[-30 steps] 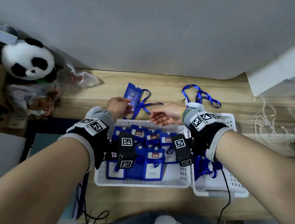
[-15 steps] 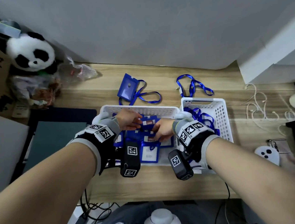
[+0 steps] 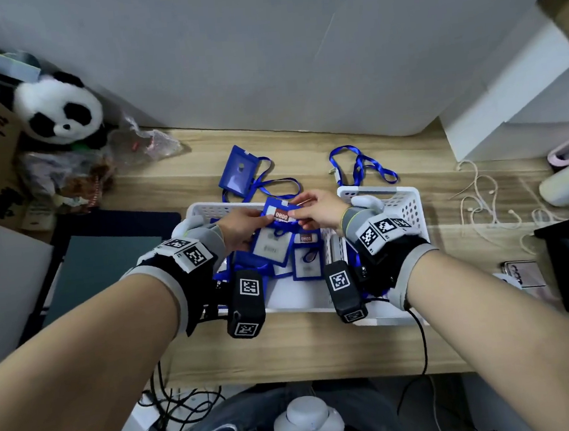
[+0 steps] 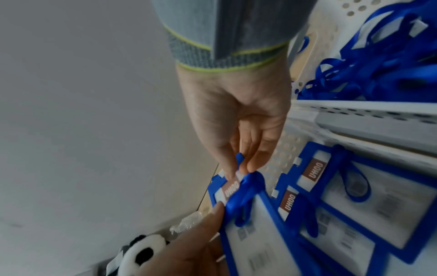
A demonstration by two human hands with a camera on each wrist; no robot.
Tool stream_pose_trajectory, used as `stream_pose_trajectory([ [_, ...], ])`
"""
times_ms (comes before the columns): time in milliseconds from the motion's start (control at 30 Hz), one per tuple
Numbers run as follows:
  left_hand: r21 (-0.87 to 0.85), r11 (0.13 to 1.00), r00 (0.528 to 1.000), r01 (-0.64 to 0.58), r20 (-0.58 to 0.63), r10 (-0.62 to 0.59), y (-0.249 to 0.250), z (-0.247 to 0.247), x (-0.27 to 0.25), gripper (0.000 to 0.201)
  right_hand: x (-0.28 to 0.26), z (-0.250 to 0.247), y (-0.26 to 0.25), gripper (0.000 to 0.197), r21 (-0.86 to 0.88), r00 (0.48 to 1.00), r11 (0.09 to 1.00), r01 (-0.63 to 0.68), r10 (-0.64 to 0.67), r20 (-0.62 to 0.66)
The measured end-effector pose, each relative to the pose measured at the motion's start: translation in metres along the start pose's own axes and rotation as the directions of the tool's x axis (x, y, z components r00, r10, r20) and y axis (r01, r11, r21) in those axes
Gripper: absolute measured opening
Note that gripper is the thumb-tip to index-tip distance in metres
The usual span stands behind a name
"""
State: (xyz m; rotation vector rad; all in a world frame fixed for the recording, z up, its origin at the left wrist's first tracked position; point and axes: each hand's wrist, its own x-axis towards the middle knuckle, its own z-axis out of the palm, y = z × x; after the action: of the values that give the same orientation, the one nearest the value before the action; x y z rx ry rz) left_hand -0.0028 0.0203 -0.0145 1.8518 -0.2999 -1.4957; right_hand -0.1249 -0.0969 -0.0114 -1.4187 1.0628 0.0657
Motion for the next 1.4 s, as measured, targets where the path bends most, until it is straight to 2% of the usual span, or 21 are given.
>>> stream_pose_trajectory([
  [67,-0.003,1.0,0.997,-0.028,-0.075,0.028,0.005,0.0,0.0,0.03,-0.002,-0.002,0.0,0.021,-0.005,0.999,0.999,0.045,-0.045,-0.028],
  [133,-0.027,0.999,0.994,-0.037,-0.105,0.034,0.007,-0.001,0.001,0.037,-0.005,-0.003,0.001,0.016,-0.08,0.997,0.994,0.076,-0.077,-0.01],
  [267,-0.035,0.996,0.994,-0.076,-0.076,0.073,0.011,0.0,-0.002,0.031,-0.01,-0.005,0.0,0.021,-0.2,0.99,0.971,0.132,-0.138,-0.017],
  [467,-0.045,0.996,0.995,-0.074,-0.068,0.071,0.015,-0.001,-0.005,0.031,-0.011,-0.005,-0.006,0.003,-0.285,0.989,0.95,0.128,-0.143,-0.031],
  [500,-0.057,0.995,0.994,-0.081,-0.076,0.076,0.015,-0.001,-0.005,0.028,-0.01,-0.006,-0.006,0.009,-0.273,0.991,0.955,0.113,-0.129,-0.041],
  [567,-0.092,0.991,0.991,-0.101,-0.095,0.092,0.018,-0.001,-0.007,0.025,-0.007,-0.006,-0.008,0.013,-0.171,0.995,0.984,0.057,-0.069,-0.066],
  [633,-0.12,0.984,0.987,-0.129,-0.114,0.116,0.02,-0.002,-0.007,0.032,-0.006,-0.007,-0.01,0.008,0.001,0.996,1.0,0.007,-0.007,-0.086],
  [733,-0.139,0.978,0.987,-0.154,-0.069,0.146,0.023,-0.006,-0.007,0.03,-0.005,-0.009,-0.014,0.011,0.228,0.991,0.972,-0.051,0.078,-0.11],
  [833,0.03,0.981,0.981,-0.194,0.035,0.193,0.023,-0.014,-0.007,0.012,-0.005,-0.015,-0.017,0.008,0.349,0.987,0.935,-0.063,0.109,-0.116],
  [900,0.173,0.964,0.978,-0.203,0.082,0.192,0.022,-0.019,-0.008,0.024,-0.006,-0.021,-0.02,0.009,0.494,0.992,0.868,-0.042,0.094,-0.079],
  [967,0.286,0.942,0.985,-0.173,0.059,0.163,0.02,-0.022,-0.007,0.034,-0.008,-0.028,-0.024,0.017,0.595,0.992,0.804,0.003,0.072,-0.103],
  [1033,0.276,0.953,0.99,-0.125,-0.029,0.138,0.019,-0.024,-0.006,0.033,-0.007,-0.033,-0.026,0.022,0.632,0.985,0.774,0.034,0.08,-0.151],
  [1100,0.195,0.976,0.98,-0.093,-0.153,0.124,0.018,-0.025,-0.004,0.031,-0.006,-0.036,-0.025,0.023,0.564,0.986,0.826,-0.007,0.101,-0.135],
  [1167,0.147,0.983,0.958,-0.109,-0.248,0.143,0.019,-0.03,0.0,0.028,-0.013,-0.035,-0.025,0.021,0.279,0.991,0.956,-0.092,0.115,-0.068],
  [1200,0.123,0.983,0.95,-0.134,-0.267,0.163,0.02,-0.032,0.0,0.024,-0.016,-0.034,-0.024,0.017,0.089,0.99,0.987,-0.133,0.136,-0.028],
  [1233,0.091,0.983,0.947,-0.161,-0.265,0.18,0.022,-0.032,-0.001,0.019,-0.018,-0.032,-0.023,0.016,-0.065,0.989,0.987,-0.149,0.149,-0.01],
  [1267,0.051,0.981,0.951,-0.187,-0.239,0.194,0.024,-0.033,-0.003,0.012,-0.017,-0.029,-0.022,0.023,-0.156,0.991,0.979,-0.131,0.13,-0.017],
  [1333,-0.031,0.978,0.97,-0.205,-0.141,0.199,0.029,-0.032,-0.009,0.003,-0.009,-0.024,-0.018,0.038,-0.146,0.997,0.988,-0.051,0.041,-0.069],
  [1400,-0.082,0.979,0.982,-0.188,-0.014,0.188,0.034,-0.031,-0.015,0.002,-0.009,-0.018,-0.02,0.041,-0.013,0.996,0.999,0.034,-0.035,-0.082],
])
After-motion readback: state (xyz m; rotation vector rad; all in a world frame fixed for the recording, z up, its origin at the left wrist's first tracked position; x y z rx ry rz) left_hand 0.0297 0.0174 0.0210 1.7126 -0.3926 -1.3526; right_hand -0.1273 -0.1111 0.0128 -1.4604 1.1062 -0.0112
